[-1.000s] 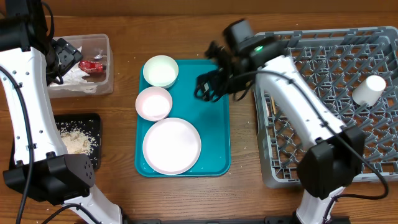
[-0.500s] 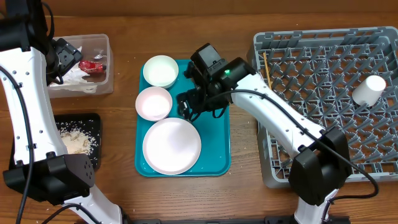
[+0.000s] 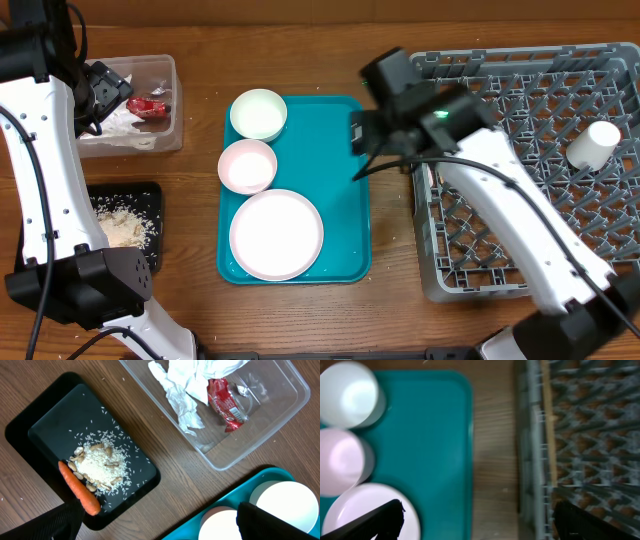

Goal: Sort waste into correct bins and load items into the dishwasher rack

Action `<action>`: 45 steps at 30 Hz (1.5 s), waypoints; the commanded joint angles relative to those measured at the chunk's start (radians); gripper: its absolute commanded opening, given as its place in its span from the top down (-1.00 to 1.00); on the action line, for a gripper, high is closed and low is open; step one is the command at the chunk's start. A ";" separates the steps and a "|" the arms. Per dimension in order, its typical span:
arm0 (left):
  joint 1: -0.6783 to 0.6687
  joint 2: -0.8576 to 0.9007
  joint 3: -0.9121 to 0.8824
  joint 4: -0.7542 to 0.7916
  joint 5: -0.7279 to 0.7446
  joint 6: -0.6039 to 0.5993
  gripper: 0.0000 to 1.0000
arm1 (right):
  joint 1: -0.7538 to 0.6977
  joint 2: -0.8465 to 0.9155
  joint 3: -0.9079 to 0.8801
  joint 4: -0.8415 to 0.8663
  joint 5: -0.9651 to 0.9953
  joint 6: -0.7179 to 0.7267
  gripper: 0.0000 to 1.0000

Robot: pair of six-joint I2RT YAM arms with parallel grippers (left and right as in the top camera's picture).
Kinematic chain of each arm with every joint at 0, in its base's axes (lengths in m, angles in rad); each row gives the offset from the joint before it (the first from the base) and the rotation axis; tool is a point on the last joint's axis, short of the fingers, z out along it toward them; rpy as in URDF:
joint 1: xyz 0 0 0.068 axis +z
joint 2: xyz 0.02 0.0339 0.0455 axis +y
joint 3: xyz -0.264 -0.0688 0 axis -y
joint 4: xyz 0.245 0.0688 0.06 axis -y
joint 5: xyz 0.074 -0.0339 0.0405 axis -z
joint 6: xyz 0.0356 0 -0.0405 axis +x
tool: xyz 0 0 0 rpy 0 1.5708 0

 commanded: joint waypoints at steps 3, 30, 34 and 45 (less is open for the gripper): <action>-0.002 -0.002 0.008 -0.002 -0.012 -0.021 -1.00 | -0.126 -0.019 0.018 -0.034 0.174 0.053 -1.00; -0.579 -0.002 -0.298 -0.069 0.237 0.050 -0.54 | -0.186 -0.019 0.018 0.025 0.053 0.053 -1.00; -0.663 -0.002 -0.429 0.007 0.203 -0.033 0.91 | -0.186 -0.019 0.018 0.025 0.053 0.053 -1.00; -0.688 -0.002 -0.823 0.419 0.376 -0.079 0.92 | -0.186 -0.019 0.018 0.025 0.053 0.053 -1.00</action>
